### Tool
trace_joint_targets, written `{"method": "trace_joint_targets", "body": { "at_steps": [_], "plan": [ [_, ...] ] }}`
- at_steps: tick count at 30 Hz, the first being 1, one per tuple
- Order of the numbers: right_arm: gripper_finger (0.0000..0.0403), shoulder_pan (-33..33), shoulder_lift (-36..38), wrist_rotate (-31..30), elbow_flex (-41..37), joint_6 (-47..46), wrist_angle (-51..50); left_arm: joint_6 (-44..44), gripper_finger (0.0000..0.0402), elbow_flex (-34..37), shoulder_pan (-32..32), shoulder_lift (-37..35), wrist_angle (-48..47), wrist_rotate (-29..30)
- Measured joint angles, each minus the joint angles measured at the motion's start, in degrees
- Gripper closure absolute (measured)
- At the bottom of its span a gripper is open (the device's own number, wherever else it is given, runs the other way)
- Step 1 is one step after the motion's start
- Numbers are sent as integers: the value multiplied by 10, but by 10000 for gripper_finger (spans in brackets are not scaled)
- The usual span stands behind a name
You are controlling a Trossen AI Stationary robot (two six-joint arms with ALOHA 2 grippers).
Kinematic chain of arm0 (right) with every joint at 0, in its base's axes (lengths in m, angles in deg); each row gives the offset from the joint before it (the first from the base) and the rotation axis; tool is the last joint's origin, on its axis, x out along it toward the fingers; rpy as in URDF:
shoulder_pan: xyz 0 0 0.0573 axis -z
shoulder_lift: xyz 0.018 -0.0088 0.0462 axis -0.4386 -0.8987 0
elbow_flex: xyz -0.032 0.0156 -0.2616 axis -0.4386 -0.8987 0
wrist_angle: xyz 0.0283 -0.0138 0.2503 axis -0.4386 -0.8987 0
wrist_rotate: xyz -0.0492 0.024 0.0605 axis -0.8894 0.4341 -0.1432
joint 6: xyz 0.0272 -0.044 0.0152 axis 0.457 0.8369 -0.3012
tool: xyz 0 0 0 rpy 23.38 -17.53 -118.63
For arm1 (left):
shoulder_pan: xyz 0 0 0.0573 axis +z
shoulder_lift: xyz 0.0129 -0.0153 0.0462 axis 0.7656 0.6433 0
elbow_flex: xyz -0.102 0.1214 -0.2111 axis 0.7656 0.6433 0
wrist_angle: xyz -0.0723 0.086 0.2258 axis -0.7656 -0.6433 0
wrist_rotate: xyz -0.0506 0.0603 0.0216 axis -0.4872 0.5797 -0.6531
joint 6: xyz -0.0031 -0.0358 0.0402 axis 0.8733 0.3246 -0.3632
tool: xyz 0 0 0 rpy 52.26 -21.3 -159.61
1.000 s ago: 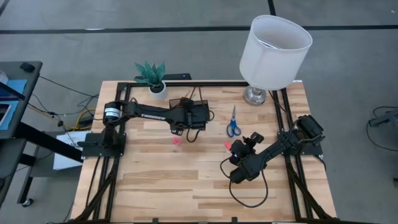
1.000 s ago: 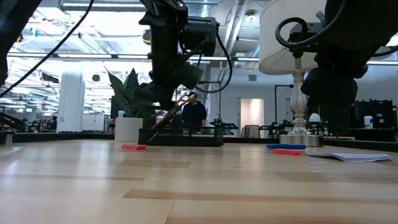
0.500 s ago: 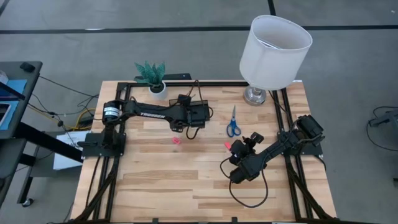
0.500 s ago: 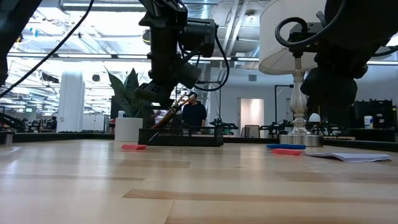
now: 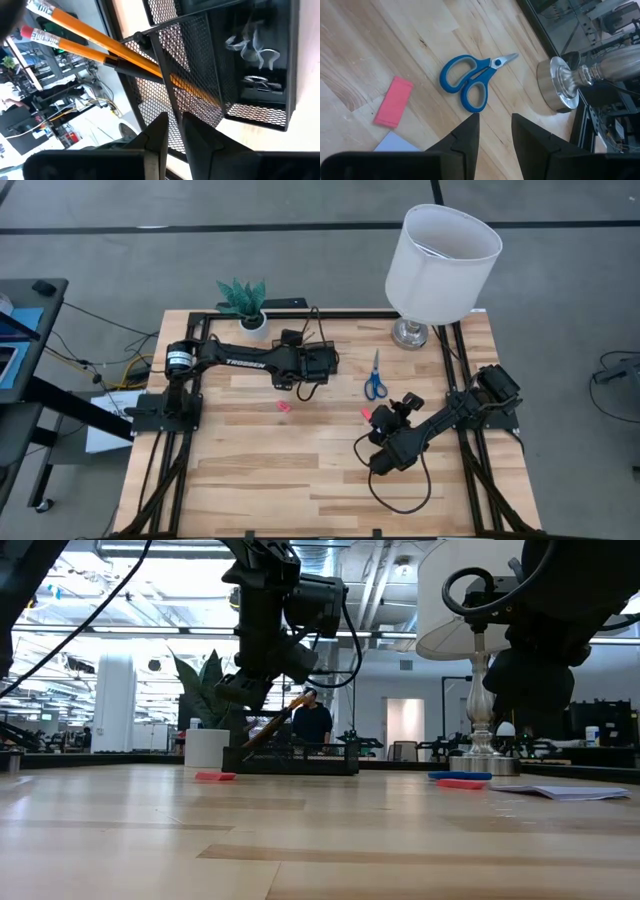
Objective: Pick and place office supplies into organizer
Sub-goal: Put the black binder clip into the black desk organizer, then put the left pink eraser into the black desk organizer
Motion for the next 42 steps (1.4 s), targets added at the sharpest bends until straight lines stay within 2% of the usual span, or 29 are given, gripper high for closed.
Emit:
{"method": "trace_joint_targets", "body": {
  "at_steps": [13,16,23,28,32,38,42],
  "plan": [
    [295,0,0,0,0,0,0,0,345,0,-5,0,-2,-15],
    [295,0,0,0,0,0,0,23,345,1,-12,-8,-11,-26],
    [295,0,0,0,0,0,0,81,345,1,-46,-123,27,-157],
    [295,0,0,-2,0,0,5,108,345,11,-74,-243,109,-197],
    [295,0,0,-15,0,-1,10,113,345,105,-89,-366,237,-240],
    [295,0,0,-31,0,-1,17,86,345,336,-91,-547,438,-393],
    [295,0,0,-35,0,4,25,42,345,468,-90,-634,527,-433]
  ]
}}
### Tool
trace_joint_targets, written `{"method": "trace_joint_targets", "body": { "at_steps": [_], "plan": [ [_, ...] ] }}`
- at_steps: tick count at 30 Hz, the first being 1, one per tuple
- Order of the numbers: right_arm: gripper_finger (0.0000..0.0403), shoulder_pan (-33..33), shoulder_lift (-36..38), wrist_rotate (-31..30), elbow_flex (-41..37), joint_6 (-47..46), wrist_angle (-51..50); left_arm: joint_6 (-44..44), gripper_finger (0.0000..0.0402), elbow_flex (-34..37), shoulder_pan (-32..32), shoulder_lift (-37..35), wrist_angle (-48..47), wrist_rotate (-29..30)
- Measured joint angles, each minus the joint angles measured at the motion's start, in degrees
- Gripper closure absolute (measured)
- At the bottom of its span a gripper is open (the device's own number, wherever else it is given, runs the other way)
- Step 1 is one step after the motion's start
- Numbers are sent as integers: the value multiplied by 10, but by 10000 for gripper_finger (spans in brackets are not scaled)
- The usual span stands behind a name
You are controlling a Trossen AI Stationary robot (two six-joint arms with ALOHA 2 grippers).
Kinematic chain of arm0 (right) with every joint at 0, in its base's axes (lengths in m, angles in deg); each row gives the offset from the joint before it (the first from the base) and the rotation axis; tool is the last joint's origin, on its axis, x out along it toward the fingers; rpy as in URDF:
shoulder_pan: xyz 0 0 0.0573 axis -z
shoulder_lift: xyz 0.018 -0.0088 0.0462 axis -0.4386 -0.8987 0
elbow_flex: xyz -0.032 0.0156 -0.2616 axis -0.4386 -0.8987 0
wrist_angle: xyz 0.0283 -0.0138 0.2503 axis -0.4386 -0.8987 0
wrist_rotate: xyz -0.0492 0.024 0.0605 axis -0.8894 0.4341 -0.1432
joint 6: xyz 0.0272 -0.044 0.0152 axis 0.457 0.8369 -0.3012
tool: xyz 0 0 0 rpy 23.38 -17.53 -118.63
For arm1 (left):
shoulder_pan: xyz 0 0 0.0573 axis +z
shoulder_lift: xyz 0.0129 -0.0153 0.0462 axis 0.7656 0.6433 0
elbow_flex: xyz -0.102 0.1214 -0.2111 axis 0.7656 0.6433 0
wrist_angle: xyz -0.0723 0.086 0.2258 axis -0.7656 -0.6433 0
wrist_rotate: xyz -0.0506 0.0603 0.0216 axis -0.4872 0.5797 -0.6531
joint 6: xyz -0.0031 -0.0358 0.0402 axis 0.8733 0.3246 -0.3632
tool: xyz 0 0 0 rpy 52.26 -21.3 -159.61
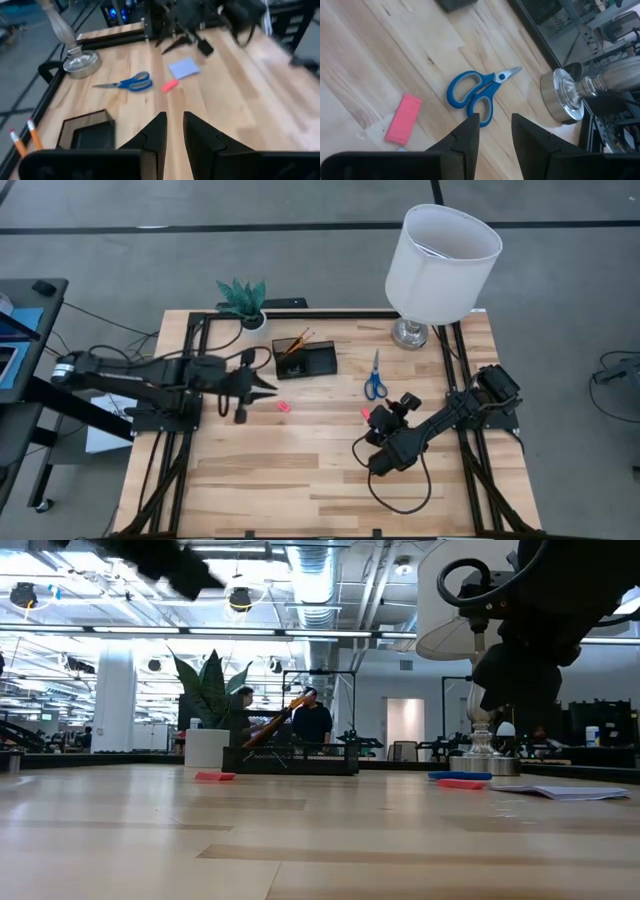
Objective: Pick and place office supplies into organizer
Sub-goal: Put the left pink eraser into the black desk organizer
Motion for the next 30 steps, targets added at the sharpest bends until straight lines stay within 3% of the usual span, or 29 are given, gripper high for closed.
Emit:
{"method": "trace_joint_targets", "body": {
  "at_steps": [5,10,14,18,20,25,30],
  "plan": [
    [295,1,0,0,0,1,0,-84,345,100,15,-49,32,-44],
    [295,1,0,0,0,14,7,-113,345,123,40,-22,33,-125],
    [295,1,0,0,0,30,22,-166,354,123,53,34,27,-119],
    [295,1,0,0,0,32,23,-207,375,123,54,92,49,-44],
    [295,1,0,1,0,32,23,-176,386,122,54,112,67,-12],
    [295,0,0,2,0,37,22,-180,399,121,53,141,89,-82],
    [295,0,0,2,0,41,25,-139,377,121,55,157,94,-59]
  ]
}}
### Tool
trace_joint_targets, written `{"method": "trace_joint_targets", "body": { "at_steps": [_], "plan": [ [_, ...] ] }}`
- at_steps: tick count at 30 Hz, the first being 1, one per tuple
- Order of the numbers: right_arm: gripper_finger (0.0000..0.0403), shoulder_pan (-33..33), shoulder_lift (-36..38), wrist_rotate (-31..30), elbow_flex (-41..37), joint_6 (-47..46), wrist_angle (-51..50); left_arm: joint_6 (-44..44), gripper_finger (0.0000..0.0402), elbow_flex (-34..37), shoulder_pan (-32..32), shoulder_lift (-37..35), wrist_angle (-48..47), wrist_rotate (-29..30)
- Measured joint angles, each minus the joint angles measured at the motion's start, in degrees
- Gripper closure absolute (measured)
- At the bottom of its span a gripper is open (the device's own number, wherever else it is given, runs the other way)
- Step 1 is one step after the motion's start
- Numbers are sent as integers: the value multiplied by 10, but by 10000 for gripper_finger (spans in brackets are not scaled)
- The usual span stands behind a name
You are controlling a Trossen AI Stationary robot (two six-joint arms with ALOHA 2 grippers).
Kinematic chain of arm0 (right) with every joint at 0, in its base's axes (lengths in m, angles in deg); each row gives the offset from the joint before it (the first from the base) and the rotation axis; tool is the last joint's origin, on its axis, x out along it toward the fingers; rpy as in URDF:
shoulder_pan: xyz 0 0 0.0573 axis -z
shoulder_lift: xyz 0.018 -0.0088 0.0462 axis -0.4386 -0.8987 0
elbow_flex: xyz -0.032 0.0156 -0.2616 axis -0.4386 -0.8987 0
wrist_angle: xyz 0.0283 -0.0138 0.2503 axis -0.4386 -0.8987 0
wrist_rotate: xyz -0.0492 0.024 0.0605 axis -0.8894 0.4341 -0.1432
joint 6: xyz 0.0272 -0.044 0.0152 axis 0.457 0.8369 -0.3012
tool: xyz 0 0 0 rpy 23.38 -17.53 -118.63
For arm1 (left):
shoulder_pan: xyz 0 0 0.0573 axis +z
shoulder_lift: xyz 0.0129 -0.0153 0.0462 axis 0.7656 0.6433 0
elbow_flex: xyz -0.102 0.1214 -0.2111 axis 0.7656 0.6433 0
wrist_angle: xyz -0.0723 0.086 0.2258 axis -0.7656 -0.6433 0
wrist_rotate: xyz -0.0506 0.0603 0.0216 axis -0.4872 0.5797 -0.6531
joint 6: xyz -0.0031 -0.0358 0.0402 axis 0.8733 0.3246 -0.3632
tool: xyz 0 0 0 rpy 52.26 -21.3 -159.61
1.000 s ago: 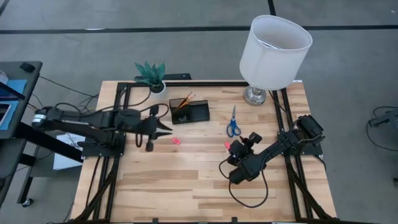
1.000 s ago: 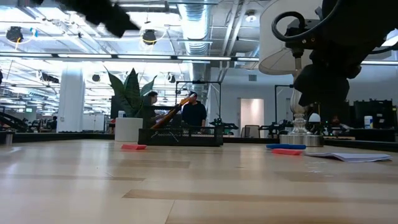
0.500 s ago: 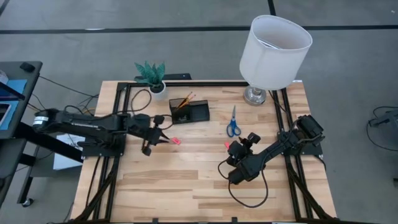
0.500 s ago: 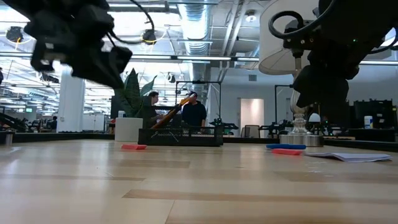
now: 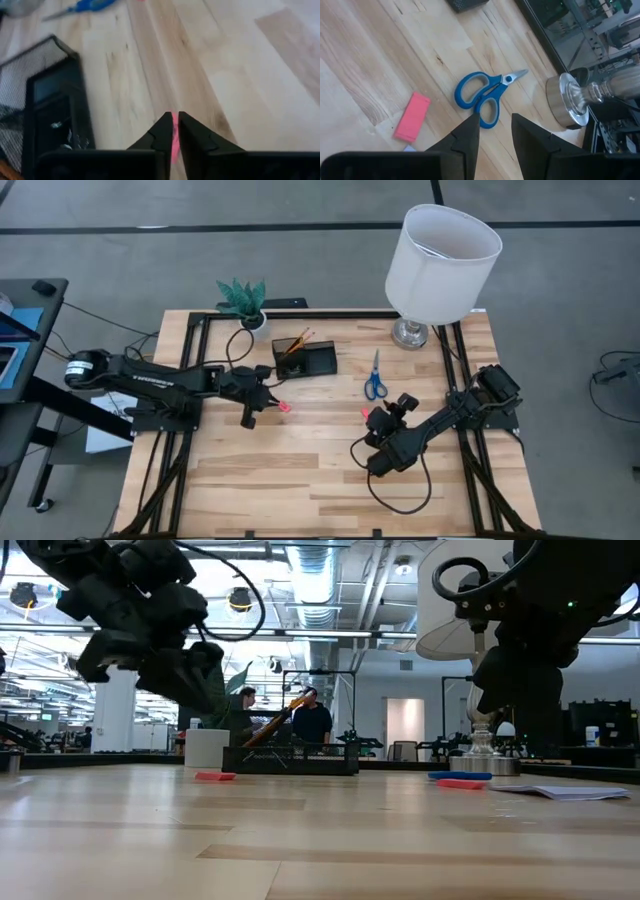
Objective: Pick and place office supplies into organizer
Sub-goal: Put the left pink eraser into the black desk organizer
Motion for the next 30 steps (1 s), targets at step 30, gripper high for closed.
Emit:
{"method": "trace_joint_targets", "body": {
  "at_steps": [30],
  "plan": [
    [295,0,0,5,0,4,5,-14,225,-3,0,202,106,22]
  ]
}}
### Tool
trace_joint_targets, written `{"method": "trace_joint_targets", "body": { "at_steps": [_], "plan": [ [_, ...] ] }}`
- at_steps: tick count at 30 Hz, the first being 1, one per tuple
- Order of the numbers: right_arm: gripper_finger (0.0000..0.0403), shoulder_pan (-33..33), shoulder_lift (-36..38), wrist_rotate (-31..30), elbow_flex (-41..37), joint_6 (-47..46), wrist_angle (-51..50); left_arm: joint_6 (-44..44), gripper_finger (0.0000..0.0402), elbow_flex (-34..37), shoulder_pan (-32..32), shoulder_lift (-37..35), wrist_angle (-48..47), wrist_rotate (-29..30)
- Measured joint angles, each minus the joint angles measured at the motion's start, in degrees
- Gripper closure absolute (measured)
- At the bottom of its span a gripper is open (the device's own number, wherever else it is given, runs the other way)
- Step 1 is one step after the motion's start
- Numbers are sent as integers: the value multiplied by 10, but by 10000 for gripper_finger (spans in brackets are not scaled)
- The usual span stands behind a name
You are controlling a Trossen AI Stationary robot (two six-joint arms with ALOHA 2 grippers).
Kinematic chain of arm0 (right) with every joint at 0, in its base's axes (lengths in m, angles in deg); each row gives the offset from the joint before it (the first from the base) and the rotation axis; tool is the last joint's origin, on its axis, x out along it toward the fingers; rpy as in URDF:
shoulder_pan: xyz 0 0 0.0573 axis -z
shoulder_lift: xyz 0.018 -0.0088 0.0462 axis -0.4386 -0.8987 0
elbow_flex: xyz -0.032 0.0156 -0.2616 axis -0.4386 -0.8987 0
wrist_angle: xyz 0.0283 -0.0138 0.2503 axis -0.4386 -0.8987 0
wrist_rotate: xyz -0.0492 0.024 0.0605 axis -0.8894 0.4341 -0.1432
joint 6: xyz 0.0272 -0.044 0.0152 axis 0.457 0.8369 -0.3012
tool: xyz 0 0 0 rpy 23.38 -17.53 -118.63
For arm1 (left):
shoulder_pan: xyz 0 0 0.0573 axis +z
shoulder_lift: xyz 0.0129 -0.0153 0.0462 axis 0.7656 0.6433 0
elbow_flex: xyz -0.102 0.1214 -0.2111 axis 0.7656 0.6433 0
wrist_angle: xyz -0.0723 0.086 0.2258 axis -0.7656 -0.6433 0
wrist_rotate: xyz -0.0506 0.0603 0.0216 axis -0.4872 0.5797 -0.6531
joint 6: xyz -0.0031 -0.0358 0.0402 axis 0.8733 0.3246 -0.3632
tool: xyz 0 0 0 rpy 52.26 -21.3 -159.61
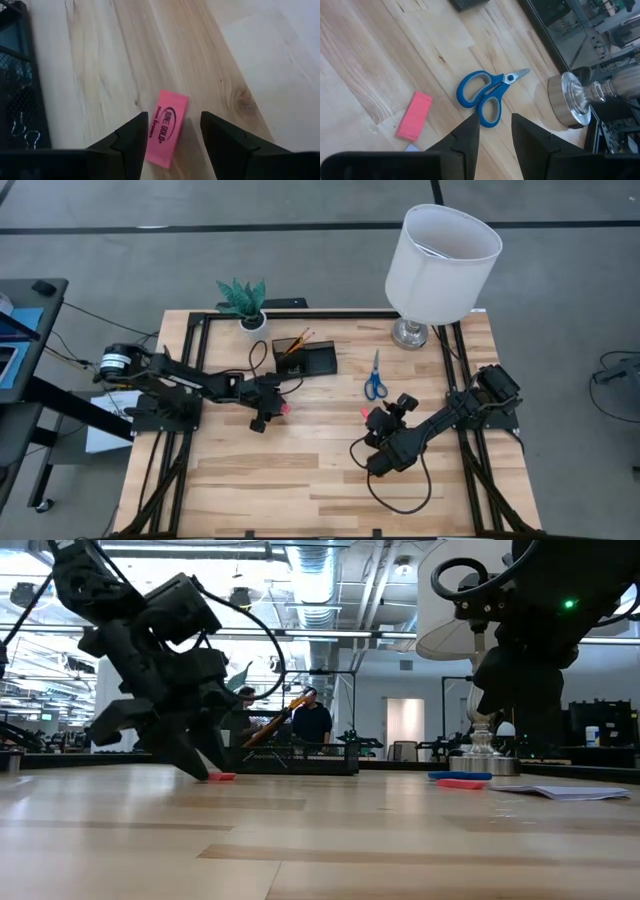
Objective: Pick and place office supplies into organizer
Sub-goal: Put the left pink eraser into the black desk organizer
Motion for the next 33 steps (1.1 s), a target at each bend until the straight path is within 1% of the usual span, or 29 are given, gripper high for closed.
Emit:
{"method": "trace_joint_targets", "body": {
  "at_steps": [9,16,21,25,30,33],
  "plan": [
    [295,0,0,0,0,0,0,-12,225,-1,4,2,-5,12],
    [295,0,0,0,0,0,0,2,225,-2,39,3,-21,-36],
    [295,0,0,0,0,0,0,2,225,-17,70,4,-56,-71],
    [295,0,0,0,0,0,1,2,225,-23,91,6,-66,-118],
    [295,0,0,0,0,0,2,1,225,-26,95,9,-65,-150],
    [295,0,0,0,0,0,2,-1,225,-28,95,38,-46,-167]
  ]
}}
